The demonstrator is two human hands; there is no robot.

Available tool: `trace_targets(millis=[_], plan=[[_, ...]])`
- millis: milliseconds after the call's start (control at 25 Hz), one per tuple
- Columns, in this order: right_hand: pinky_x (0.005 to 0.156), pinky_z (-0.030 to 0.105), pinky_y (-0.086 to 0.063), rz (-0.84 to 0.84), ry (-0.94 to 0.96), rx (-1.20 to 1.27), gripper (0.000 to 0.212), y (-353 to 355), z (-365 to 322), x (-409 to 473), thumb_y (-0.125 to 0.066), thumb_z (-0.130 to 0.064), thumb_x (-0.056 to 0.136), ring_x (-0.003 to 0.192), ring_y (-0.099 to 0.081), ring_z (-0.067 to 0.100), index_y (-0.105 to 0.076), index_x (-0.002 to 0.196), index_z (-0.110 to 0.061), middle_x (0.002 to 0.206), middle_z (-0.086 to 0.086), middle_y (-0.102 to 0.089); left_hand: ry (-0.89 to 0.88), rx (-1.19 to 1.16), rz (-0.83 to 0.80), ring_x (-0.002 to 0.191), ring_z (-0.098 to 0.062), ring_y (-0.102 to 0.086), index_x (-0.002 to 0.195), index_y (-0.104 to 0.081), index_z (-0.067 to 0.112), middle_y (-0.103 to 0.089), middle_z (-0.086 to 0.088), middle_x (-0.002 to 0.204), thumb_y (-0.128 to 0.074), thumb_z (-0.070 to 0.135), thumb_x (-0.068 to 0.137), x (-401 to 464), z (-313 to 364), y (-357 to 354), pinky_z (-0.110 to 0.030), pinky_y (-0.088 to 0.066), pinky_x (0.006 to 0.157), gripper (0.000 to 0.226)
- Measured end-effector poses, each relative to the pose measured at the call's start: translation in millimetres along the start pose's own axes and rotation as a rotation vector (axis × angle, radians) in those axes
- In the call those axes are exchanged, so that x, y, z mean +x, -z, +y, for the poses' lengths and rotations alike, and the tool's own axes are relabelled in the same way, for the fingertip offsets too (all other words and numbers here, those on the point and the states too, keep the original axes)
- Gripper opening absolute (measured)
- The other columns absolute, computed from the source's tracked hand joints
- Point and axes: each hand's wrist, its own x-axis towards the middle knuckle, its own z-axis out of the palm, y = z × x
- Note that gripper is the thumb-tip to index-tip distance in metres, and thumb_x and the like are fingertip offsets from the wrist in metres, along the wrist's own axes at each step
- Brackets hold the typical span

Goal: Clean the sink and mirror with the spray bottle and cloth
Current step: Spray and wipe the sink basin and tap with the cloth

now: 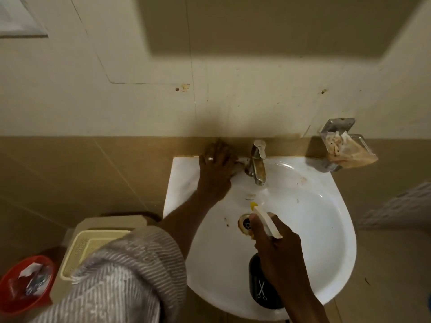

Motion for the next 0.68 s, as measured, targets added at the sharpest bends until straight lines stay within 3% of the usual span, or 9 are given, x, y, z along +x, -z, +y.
trace_targets(millis=[80,200,320,440,520,600,680], plan=[[0.056,0.016,-0.052,0.001,0.011,0.004,0.015,-10,-3,7,-0.058,-0.039,0.1,0.072,-0.067,0.019,-0.062,0.085,-0.037,0.072,0.014,-0.071,-0.049,0.054,-0.012,0.137,-0.036,-0.038,0.122,-0.063,0.023,-0.052,-0.006,0.141,-0.061,0.01,0.083,-1,4,-10,-0.055,-0.031,0.108,0.041],[0.053,0.015,-0.05,0.016,0.058,-0.005,0.021,-24,-10,21,-0.059,-0.038,0.1,0.061,-0.067,0.013,-0.067,0.085,-0.026,0.067,0.009,-0.07,-0.052,0.075,-0.033,0.127,-0.032,-0.045,0.12,-0.064,0.026,-0.055,-0.001,0.131,-0.06,0.015,0.086,-14,-21,-7,-0.045,-0.035,0.101,0.036],[0.053,0.019,-0.052,0.008,0.099,0.002,0.022,-38,-24,37,-0.06,-0.036,0.101,0.059,-0.067,0.013,-0.067,0.09,-0.018,0.069,0.014,-0.068,0.058,0.111,-0.028,0.119,-0.029,-0.049,0.119,-0.063,0.03,-0.054,0.002,0.128,-0.056,0.025,0.09,-36,-53,10,-0.039,-0.038,0.089,0.03],[0.05,0.011,-0.048,-0.003,0.134,-0.021,0.025,-43,-39,52,-0.059,-0.038,0.102,0.055,-0.063,0.007,-0.065,0.092,-0.016,0.065,0.006,-0.062,0.181,0.173,-0.061,0.11,-0.031,-0.052,0.125,-0.053,0.037,-0.052,0.0,0.124,-0.054,0.032,0.095,-60,-84,25,-0.044,-0.049,0.078,0.031],[0.052,0.014,-0.047,0.008,0.133,0.004,0.029,-39,-44,57,-0.059,-0.041,0.101,0.062,-0.065,0.019,-0.068,0.095,-0.014,0.072,0.013,-0.067,0.331,0.079,-0.091,0.111,-0.033,-0.05,0.132,-0.046,0.034,-0.051,-0.005,0.125,-0.042,0.039,0.097,-85,-103,31,-0.052,-0.053,0.08,0.036],[0.061,0.02,-0.055,0.032,0.128,0.07,0.027,-33,-47,56,-0.06,-0.04,0.101,0.072,-0.07,0.026,-0.07,0.099,-0.015,0.085,0.019,-0.072,0.449,-0.196,-0.036,0.11,-0.032,-0.051,0.134,-0.049,0.02,-0.053,-0.01,0.123,-0.029,0.045,0.094,-117,-106,32,-0.055,-0.048,0.089,0.051],[0.072,0.038,-0.062,0.042,0.123,0.105,0.018,-31,-49,51,-0.06,-0.04,0.101,0.08,-0.073,0.032,-0.069,0.095,-0.026,0.089,0.022,-0.074,0.488,-0.321,0.018,0.111,-0.029,-0.052,0.137,-0.052,0.019,-0.052,-0.008,0.125,-0.03,0.042,0.093,-144,-89,35,-0.05,-0.044,0.095,0.055]])
